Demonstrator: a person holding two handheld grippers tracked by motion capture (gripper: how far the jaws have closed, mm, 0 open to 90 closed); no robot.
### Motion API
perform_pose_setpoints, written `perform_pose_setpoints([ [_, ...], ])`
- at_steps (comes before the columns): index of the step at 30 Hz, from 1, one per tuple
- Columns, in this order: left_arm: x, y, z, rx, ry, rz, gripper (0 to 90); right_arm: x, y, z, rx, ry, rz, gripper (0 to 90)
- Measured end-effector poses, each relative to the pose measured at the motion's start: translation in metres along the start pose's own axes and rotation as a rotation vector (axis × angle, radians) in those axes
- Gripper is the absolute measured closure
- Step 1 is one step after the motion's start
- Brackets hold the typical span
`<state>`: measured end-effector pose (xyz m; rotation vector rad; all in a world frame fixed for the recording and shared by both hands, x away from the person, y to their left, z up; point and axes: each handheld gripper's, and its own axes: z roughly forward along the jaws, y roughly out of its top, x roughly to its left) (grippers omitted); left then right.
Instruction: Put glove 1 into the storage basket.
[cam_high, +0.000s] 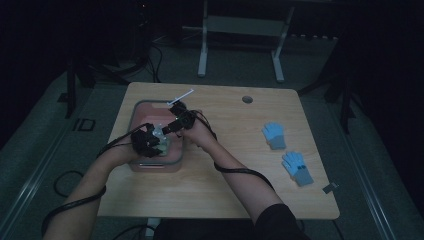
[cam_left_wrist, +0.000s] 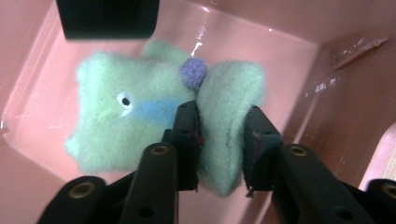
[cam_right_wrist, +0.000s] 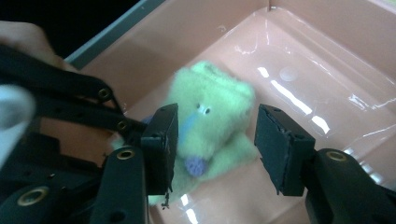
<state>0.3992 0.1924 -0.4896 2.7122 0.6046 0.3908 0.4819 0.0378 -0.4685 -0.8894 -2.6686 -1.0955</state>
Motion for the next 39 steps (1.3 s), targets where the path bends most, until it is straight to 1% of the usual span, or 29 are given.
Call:
perform_pose_setpoints([
  [1, 0.0, 0.0, 0.0, -0.001, 0.001, -0.008, 59.3, 0.0, -0.001, -0.002, -0.005, -0.001, -0.001, 47.5],
  [2, 0.0, -0.001, -0.001, -0.013, 0.003, -0.015, 54.4, 0.001, -0.002, -0.004, -0.006, 0.002, -0.003, 46.8],
  [3, 0.0, -0.002, -0.003, -0.021, 0.007, -0.028, 50.8, 0.001, -0.004, -0.007, -0.01, 0.012, -0.007, 45.7],
  [4, 0.0, -0.003, -0.004, -0.03, 0.013, -0.046, 45.4, 0.001, -0.005, -0.01, -0.016, 0.018, -0.009, 44.6],
  [6, 0.001, -0.004, -0.007, -0.053, 0.025, -0.077, 37.6, 0.002, -0.007, -0.016, -0.024, 0.025, -0.017, 43.6],
  [9, 0.001, -0.005, -0.012, -0.093, 0.029, -0.12, 27.1, 0.001, -0.012, -0.024, -0.039, 0.039, -0.018, 39.3],
  [10, 0.001, -0.006, -0.014, -0.107, 0.02, -0.126, 24.0, 0.001, -0.013, -0.027, -0.047, 0.043, -0.02, 37.4],
  [11, 0.0, -0.006, -0.015, -0.115, 0.024, -0.135, 18.9, 0.001, -0.015, -0.029, -0.052, 0.046, -0.023, 35.6],
  [13, 0.0, -0.005, -0.018, -0.133, 0.029, -0.158, 14.4, 0.001, -0.018, -0.034, -0.059, 0.068, -0.034, 29.6],
  [14, 0.0, -0.005, -0.019, -0.143, 0.029, -0.169, 12.2, 0.001, -0.019, -0.037, -0.065, 0.076, -0.04, 29.0],
  [15, -0.001, -0.005, -0.021, -0.151, 0.019, -0.177, 10.7, 0.001, -0.02, -0.039, -0.068, 0.078, -0.039, 28.9],
  [17, -0.003, -0.003, -0.023, -0.184, 0.029, -0.188, 7.2, 0.0, -0.023, -0.045, -0.085, 0.08, -0.043, 27.8],
  [19, -0.006, 0.0, -0.026, -0.232, 0.028, -0.2, 4.2, 0.0, -0.026, -0.048, -0.09, 0.084, -0.047, 27.0],
  [20, -0.007, 0.002, -0.028, -0.253, 0.031, -0.209, 2.7, 0.0, -0.028, -0.05, -0.094, 0.079, -0.048, 26.8],
  [21, -0.009, 0.003, -0.03, -0.272, 0.037, -0.212, 2.6, 0.0, -0.03, -0.052, -0.098, 0.078, -0.052, 26.5],
  [22, -0.01, 0.006, -0.031, -0.289, 0.032, -0.22, 2.6, -0.001, -0.032, -0.053, -0.099, 0.076, -0.06, 25.1],
  [24, -0.015, 0.01, -0.032, -0.31, 0.029, -0.238, 2.1, -0.001, -0.035, -0.057, -0.108, 0.048, -0.07, 24.0],
  [25, -0.017, 0.013, -0.033, -0.321, 0.024, -0.238, 2.1, -0.002, -0.037, -0.059, -0.116, 0.038, -0.072, 24.0],
  [26, -0.019, 0.015, -0.033, -0.326, 0.022, -0.239, 2.0, -0.003, -0.039, -0.062, -0.119, 0.038, -0.074, 23.9],
  [27, -0.022, 0.017, -0.034, -0.335, 0.03, -0.238, 2.1, -0.003, -0.041, -0.064, -0.122, 0.038, -0.076, 23.9],
  [29, -0.026, 0.022, -0.035, -0.359, 0.02, -0.228, 2.1, -0.005, -0.044, -0.068, -0.123, 0.026, -0.084, 23.9],
  [31, -0.03, 0.026, -0.035, -0.363, 0.025, -0.215, 2.1, -0.007, -0.047, -0.072, -0.125, 0.02, -0.085, 23.9],
  [33, -0.034, 0.03, -0.034, -0.364, 0.018, -0.207, 2.1, -0.009, -0.05, -0.076, -0.134, 0.008, -0.09, 23.9],
  [35, -0.039, 0.034, -0.034, -0.378, 0.007, -0.196, 2.1, -0.011, -0.055, -0.079, -0.143, -0.004, -0.09, 23.9],
  [39, -0.049, 0.04, -0.034, -0.401, -0.009, -0.18, 2.1, -0.017, -0.065, -0.085, -0.144, -0.022, -0.099, 22.5],
])
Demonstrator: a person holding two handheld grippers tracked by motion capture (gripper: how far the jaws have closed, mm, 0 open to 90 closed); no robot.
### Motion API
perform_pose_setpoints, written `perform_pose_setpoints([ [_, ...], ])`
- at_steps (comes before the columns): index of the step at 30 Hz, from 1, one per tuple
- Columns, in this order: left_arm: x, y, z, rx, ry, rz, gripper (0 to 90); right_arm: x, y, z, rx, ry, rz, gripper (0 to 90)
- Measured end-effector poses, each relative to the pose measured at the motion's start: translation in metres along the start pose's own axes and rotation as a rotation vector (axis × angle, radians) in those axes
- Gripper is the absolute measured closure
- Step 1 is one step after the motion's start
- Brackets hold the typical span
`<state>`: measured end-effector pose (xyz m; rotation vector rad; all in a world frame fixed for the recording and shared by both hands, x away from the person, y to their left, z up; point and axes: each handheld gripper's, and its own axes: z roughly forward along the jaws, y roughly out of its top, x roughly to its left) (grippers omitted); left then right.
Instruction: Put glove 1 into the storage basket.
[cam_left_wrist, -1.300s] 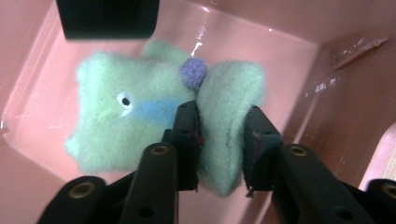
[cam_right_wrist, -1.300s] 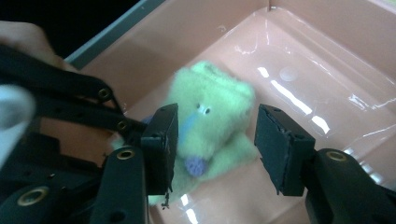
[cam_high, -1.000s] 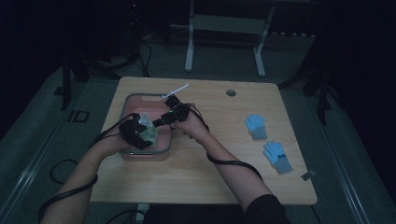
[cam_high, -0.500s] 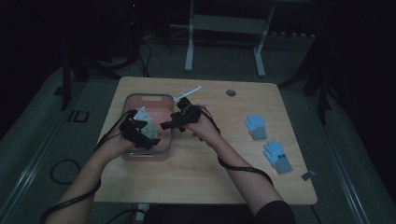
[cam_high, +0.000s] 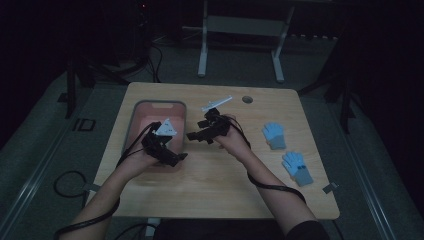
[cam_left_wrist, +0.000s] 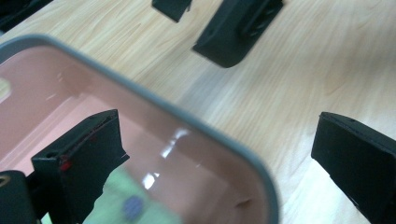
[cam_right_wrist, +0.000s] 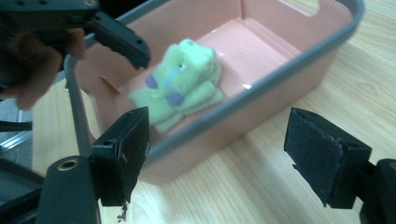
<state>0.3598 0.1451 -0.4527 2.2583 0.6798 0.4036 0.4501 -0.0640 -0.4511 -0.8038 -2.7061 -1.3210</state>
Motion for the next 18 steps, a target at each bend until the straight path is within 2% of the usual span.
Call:
perform_pose_setpoints([
  [6, -0.018, 0.008, 0.003, -0.042, -0.021, 0.029, 2.1, -0.009, -0.012, -0.015, -0.021, -0.015, -0.01, 21.8],
  [9, -0.025, 0.012, 0.005, -0.073, -0.03, 0.022, 2.1, -0.013, -0.02, -0.023, -0.03, -0.034, -0.004, 21.8],
  [14, -0.035, 0.016, 0.009, -0.084, -0.049, 0.033, 2.1, -0.017, -0.033, -0.032, -0.016, -0.061, -0.024, 20.7],
  [17, -0.044, 0.018, 0.014, -0.077, -0.08, 0.07, 2.1, -0.019, -0.042, -0.039, -0.023, -0.066, -0.016, 19.0],
  [18, -0.048, 0.019, 0.016, -0.066, -0.078, 0.087, 2.1, -0.019, -0.044, -0.041, -0.024, -0.067, -0.012, 18.3],
])
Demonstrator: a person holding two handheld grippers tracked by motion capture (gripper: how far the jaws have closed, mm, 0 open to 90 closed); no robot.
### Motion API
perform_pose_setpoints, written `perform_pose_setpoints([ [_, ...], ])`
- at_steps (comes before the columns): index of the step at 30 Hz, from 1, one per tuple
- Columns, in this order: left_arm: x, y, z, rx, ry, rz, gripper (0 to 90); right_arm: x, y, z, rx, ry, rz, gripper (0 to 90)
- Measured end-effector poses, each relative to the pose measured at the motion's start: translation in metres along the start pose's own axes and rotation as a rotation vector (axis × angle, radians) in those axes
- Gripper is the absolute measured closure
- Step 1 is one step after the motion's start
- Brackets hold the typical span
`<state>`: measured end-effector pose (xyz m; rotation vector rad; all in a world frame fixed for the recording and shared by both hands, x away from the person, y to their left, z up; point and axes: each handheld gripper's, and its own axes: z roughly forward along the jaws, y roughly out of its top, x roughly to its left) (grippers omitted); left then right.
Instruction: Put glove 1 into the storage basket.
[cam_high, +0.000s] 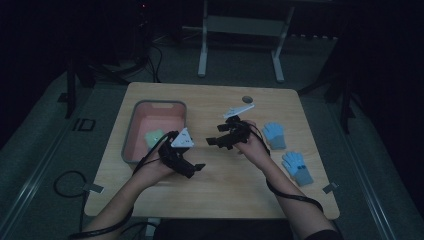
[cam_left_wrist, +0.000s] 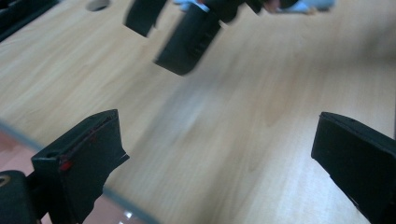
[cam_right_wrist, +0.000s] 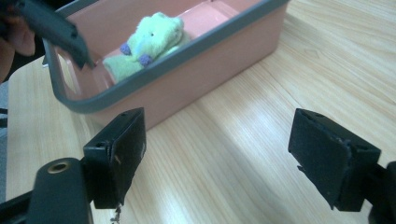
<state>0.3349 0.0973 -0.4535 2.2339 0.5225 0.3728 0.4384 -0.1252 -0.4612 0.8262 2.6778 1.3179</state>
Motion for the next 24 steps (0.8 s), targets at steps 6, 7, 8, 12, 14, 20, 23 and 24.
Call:
perform_pose_setpoints([
  [6, -0.019, 0.004, 0.014, 0.007, -0.025, 0.05, 2.1, -0.001, -0.015, -0.014, -0.025, -0.023, 0.021, 14.8],
  [7, -0.021, 0.004, 0.016, 0.005, -0.026, 0.056, 2.1, -0.002, -0.018, -0.015, -0.025, -0.017, 0.028, 14.8],
  [8, -0.023, 0.005, 0.019, 0.004, -0.03, 0.058, 2.1, -0.003, -0.02, -0.017, -0.025, -0.008, 0.038, 14.9],
  [12, -0.032, 0.006, 0.025, -0.01, -0.053, 0.068, 2.1, -0.006, -0.031, -0.023, -0.034, -0.006, 0.059, 15.3],
  [14, -0.037, 0.005, 0.027, -0.016, -0.059, 0.075, 2.1, -0.008, -0.037, -0.027, -0.04, -0.011, 0.066, 15.3],
  [20, -0.052, -0.002, 0.042, -0.03, -0.088, 0.076, 2.1, -0.017, -0.057, -0.035, -0.042, -0.019, 0.094, 14.8],
  [23, -0.056, -0.01, 0.051, -0.02, -0.105, 0.071, 2.1, -0.02, -0.065, -0.039, -0.041, -0.029, 0.096, 14.8],
  [24, -0.057, -0.013, 0.054, -0.015, -0.11, 0.072, 2.1, -0.021, -0.068, -0.041, -0.04, -0.04, 0.091, 14.8],
])
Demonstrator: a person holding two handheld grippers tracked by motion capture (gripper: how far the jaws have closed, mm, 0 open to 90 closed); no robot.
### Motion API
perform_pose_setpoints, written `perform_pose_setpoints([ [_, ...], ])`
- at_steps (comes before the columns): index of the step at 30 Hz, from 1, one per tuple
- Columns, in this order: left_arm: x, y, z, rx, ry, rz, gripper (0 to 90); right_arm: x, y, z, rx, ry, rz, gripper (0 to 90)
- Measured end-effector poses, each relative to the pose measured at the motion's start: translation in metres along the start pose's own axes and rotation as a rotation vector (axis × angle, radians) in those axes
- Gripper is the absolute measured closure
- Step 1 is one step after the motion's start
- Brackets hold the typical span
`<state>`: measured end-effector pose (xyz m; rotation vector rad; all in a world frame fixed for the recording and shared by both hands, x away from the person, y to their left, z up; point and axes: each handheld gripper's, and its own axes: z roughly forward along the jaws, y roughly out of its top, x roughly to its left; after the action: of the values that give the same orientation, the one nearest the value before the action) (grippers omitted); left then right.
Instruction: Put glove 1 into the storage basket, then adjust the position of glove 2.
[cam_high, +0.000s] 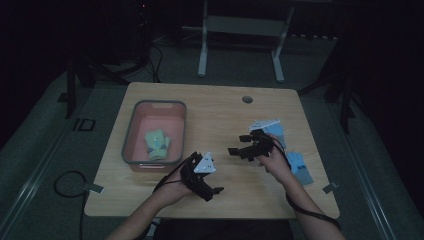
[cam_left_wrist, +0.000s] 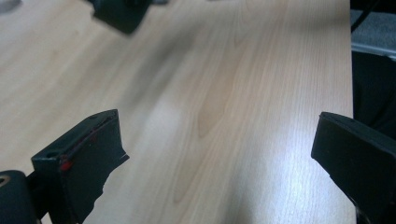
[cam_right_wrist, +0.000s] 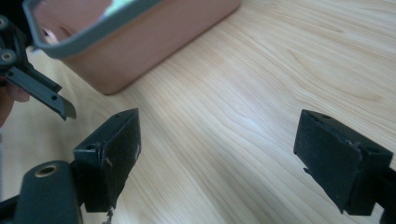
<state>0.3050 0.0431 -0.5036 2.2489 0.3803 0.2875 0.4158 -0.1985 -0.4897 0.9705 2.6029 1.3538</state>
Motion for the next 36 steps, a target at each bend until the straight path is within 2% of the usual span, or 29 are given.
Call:
perform_pose_setpoints([
  [4, -0.002, -0.013, 0.008, 0.001, -0.022, -0.017, 2.1, -0.004, -0.011, -0.006, 0.011, -0.019, -0.028, 14.9],
  [8, -0.003, -0.023, 0.012, 0.004, -0.014, -0.036, 2.1, -0.008, -0.021, -0.011, 0.015, -0.033, -0.038, 15.0],
  [11, -0.005, -0.031, 0.014, 0.006, 0.013, -0.044, 2.2, -0.01, -0.03, -0.016, 0.021, -0.045, -0.043, 15.0],
  [13, -0.005, -0.036, 0.013, 0.001, 0.056, -0.039, 2.1, -0.011, -0.035, -0.019, 0.022, -0.042, -0.037, 14.6],
  [15, -0.004, -0.042, 0.01, -0.013, 0.075, -0.06, 2.2, -0.013, -0.042, -0.024, 0.018, -0.027, -0.029, 14.6],
  [17, -0.003, -0.046, 0.01, -0.024, 0.076, -0.079, 2.2, -0.015, -0.048, -0.028, 0.014, -0.017, -0.008, 14.2],
  [19, -0.003, -0.048, 0.009, -0.031, 0.079, -0.084, 2.2, -0.018, -0.053, -0.033, 0.006, -0.04, 0.02, 14.1],
  [21, -0.002, -0.049, 0.009, -0.036, 0.078, -0.093, 2.1, -0.02, -0.057, -0.039, -0.019, -0.072, 0.026, 13.9],
  [23, -0.002, -0.049, 0.009, -0.044, 0.079, -0.098, 2.1, -0.024, -0.059, -0.045, -0.029, -0.079, 0.034, 14.1],
  [26, -0.003, -0.05, 0.009, -0.054, 0.084, -0.104, 2.1, -0.031, -0.062, -0.055, -0.052, -0.15, 0.036, 24.1],
  [28, -0.003, -0.051, 0.01, -0.049, 0.09, -0.108, 2.2, -0.035, -0.062, -0.057, -0.054, -0.163, 0.044, 24.4],
  [29, -0.002, -0.051, 0.01, -0.051, 0.088, -0.11, 2.1, -0.044, -0.063, -0.063, -0.048, -0.199, 0.068, 30.7],
  [32, -0.002, -0.051, 0.011, -0.055, 0.083, -0.116, 2.2, -0.055, -0.063, -0.072, -0.038, -0.259, 0.079, 40.8],
  [36, -0.002, -0.051, 0.012, -0.051, 0.084, -0.117, 2.2, -0.072, -0.063, -0.084, -0.035, -0.323, 0.119, 44.9],
])
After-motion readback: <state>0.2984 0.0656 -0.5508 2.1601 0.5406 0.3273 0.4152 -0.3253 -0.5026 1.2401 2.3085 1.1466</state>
